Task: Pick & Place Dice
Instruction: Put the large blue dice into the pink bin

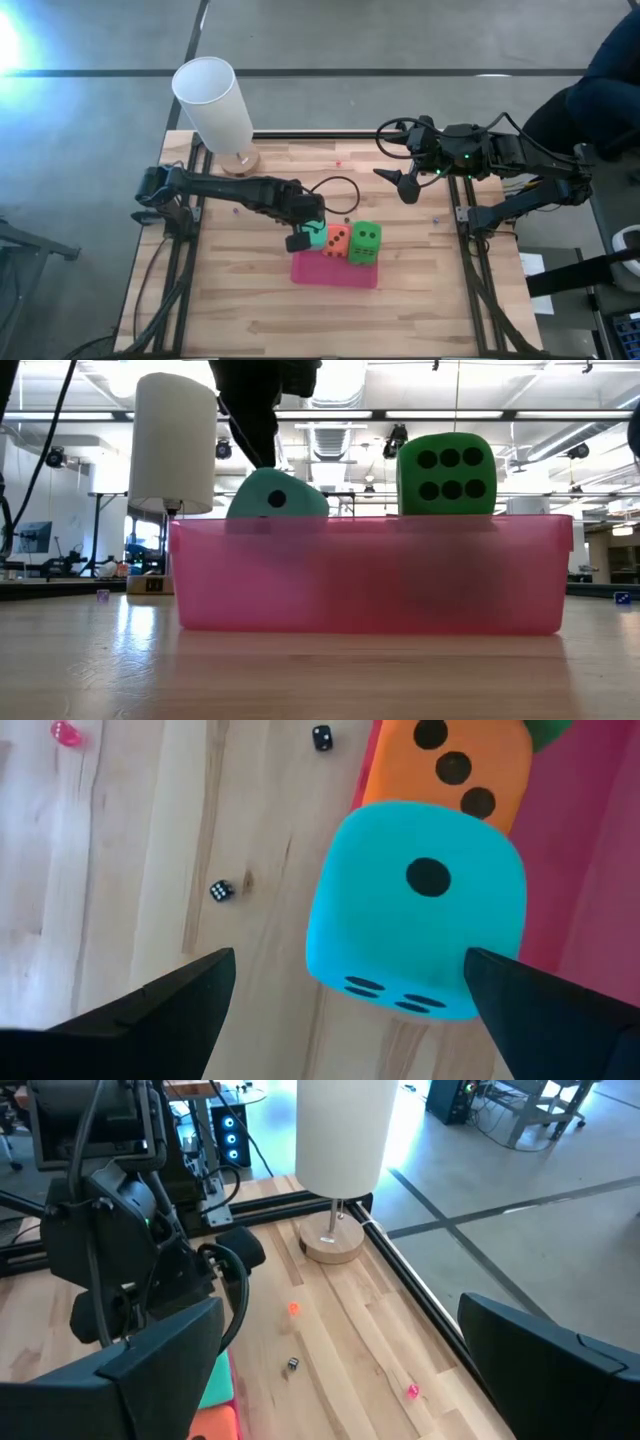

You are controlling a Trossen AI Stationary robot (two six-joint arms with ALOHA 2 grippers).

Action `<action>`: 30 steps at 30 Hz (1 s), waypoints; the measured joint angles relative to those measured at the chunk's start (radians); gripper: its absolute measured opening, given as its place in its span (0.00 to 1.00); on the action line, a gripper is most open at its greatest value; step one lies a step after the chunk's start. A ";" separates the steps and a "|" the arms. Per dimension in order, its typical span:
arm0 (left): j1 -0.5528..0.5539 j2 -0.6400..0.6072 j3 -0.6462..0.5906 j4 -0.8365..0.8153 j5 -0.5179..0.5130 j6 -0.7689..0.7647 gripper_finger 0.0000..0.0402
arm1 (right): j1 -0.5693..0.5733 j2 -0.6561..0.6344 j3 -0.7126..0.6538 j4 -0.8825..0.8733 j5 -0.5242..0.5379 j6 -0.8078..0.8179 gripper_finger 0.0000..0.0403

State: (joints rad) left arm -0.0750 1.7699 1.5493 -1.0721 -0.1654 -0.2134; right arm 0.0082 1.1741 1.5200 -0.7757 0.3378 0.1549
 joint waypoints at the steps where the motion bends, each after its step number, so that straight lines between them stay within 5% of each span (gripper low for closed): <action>1: 0.000 0.000 -0.006 0.003 0.001 0.000 0.99 | 0.000 0.000 0.000 0.000 0.000 0.001 0.99; 30: 0.006 -0.014 -0.037 0.059 -0.001 -0.015 0.99 | 0.000 0.000 0.000 0.000 0.000 -0.001 0.99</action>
State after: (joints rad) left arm -0.0690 1.7557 1.5118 -1.0136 -0.1666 -0.2287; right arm 0.0082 1.1743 1.5200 -0.7757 0.3381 0.1538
